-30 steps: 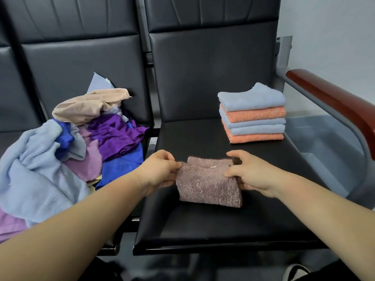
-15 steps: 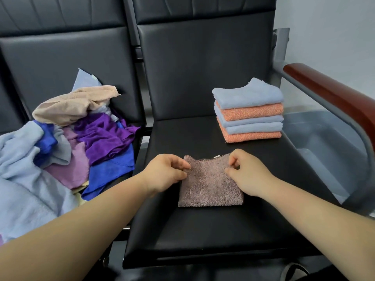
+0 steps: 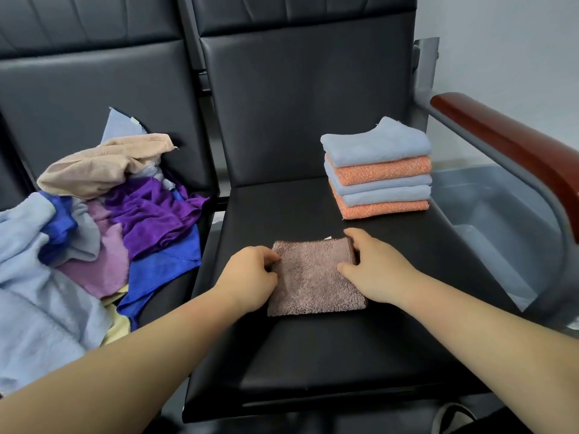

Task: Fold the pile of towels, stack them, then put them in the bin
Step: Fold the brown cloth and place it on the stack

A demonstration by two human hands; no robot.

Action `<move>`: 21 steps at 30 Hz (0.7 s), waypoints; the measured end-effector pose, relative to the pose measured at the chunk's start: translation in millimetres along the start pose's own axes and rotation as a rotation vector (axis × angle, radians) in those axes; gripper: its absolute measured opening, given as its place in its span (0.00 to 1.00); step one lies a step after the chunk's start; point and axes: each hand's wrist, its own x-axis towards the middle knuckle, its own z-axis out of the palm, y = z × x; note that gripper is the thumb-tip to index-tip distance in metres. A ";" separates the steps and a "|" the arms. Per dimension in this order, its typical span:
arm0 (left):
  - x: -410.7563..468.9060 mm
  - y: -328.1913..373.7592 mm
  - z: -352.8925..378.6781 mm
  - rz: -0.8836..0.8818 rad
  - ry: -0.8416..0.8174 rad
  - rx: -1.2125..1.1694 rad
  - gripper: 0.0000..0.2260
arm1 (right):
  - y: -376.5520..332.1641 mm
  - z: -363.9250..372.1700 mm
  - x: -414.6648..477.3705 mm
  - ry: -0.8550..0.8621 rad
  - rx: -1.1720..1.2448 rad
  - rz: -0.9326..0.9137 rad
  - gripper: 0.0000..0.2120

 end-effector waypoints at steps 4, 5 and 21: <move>1.1 0.8 -0.1 -0.073 -0.004 0.004 0.15 | 2.4 -3.1 4.4 -0.051 -0.223 0.170 0.24; 2.3 0.6 -0.7 -0.097 -0.012 0.008 0.17 | 1.8 -2.4 6.5 -0.086 -0.240 0.171 0.22; 33.1 47.1 -24.5 -0.114 0.180 -0.492 0.17 | 4.1 -60.0 16.1 0.134 0.224 -0.010 0.08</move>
